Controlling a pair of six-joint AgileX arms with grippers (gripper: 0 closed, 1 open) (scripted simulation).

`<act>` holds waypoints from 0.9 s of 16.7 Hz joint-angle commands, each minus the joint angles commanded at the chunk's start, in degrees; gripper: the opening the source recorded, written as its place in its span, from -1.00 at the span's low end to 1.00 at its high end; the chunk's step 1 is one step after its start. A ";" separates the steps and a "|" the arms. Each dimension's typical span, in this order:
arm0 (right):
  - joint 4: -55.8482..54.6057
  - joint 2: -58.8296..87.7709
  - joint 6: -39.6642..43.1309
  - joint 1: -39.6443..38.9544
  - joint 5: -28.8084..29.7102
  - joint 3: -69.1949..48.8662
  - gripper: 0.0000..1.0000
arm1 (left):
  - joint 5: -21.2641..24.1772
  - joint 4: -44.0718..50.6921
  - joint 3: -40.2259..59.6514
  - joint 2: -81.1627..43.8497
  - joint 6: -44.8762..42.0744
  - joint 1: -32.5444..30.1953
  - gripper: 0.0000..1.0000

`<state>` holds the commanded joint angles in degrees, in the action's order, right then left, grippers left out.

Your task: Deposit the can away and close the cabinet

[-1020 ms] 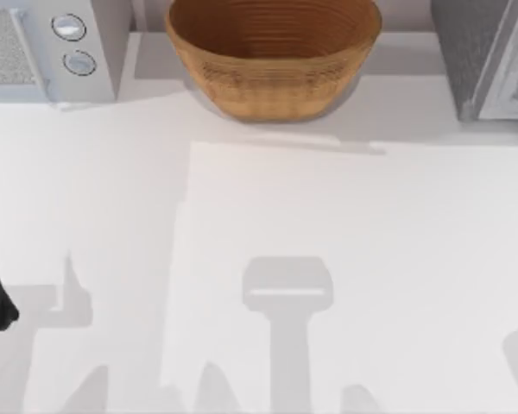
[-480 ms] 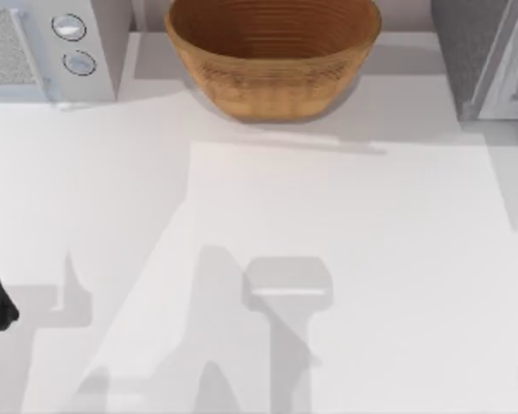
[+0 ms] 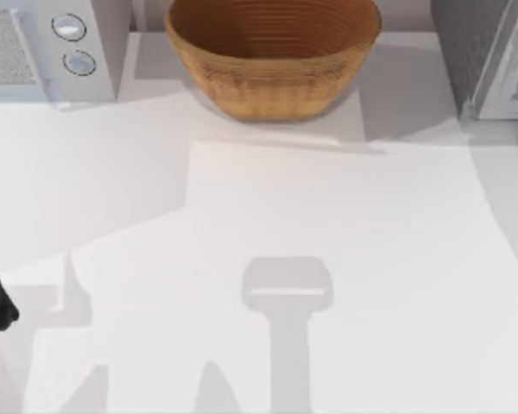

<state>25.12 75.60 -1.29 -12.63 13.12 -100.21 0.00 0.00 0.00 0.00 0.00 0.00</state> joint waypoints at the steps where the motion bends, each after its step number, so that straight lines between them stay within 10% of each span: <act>1: 0.05 -0.39 0.03 -3.62 3.62 0.38 1.00 | 0.00 0.00 0.00 0.00 0.00 0.00 1.00; 6: 0.19 -1.60 0.09 -12.66 12.68 1.69 1.00 | 0.00 0.00 0.00 0.00 0.00 0.00 1.00; 15: -1.03 2.22 0.53 -8.64 10.96 -2.51 1.00 | 0.00 0.00 0.00 0.00 0.00 0.00 1.00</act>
<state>24.09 77.82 -0.76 -21.27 24.08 -102.72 0.00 0.00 0.00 0.00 0.00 0.00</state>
